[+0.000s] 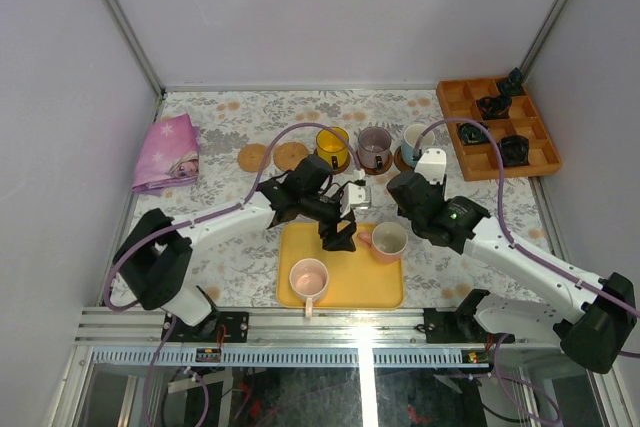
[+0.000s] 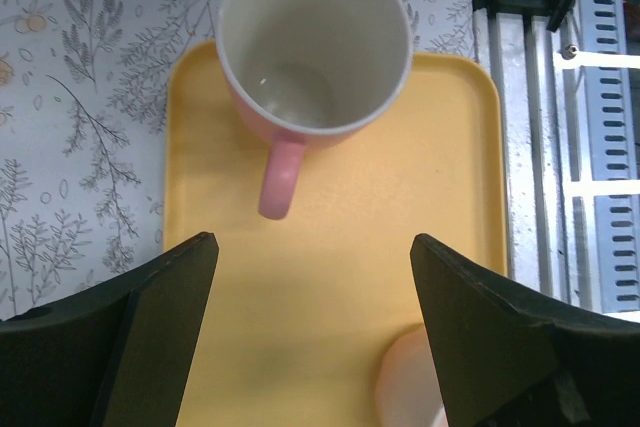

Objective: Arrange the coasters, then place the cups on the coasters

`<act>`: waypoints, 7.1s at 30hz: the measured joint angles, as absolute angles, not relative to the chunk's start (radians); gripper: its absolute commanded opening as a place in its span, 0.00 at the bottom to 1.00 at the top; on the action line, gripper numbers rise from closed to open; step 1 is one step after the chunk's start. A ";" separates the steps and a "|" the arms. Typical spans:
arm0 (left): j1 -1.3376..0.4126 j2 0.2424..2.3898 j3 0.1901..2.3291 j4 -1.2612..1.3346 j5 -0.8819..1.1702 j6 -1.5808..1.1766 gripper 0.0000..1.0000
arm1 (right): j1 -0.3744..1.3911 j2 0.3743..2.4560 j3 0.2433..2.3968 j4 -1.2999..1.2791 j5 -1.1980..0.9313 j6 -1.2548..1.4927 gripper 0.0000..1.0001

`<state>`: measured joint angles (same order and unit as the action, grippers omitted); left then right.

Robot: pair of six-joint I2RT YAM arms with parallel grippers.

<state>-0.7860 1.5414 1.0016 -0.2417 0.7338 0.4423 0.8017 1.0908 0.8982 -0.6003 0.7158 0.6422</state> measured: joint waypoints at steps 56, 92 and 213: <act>-0.790 1.836 1.089 -0.040 0.833 0.341 0.00 | 0.801 1.153 0.898 -0.562 0.724 0.616 0.52; -0.620 1.319 0.924 -0.108 0.378 0.187 0.00 | 0.797 1.217 0.963 -0.405 0.739 0.484 0.48; -0.789 0.963 0.850 -0.526 -0.133 -0.475 0.93 | 0.660 1.398 1.085 -0.284 0.455 0.340 0.43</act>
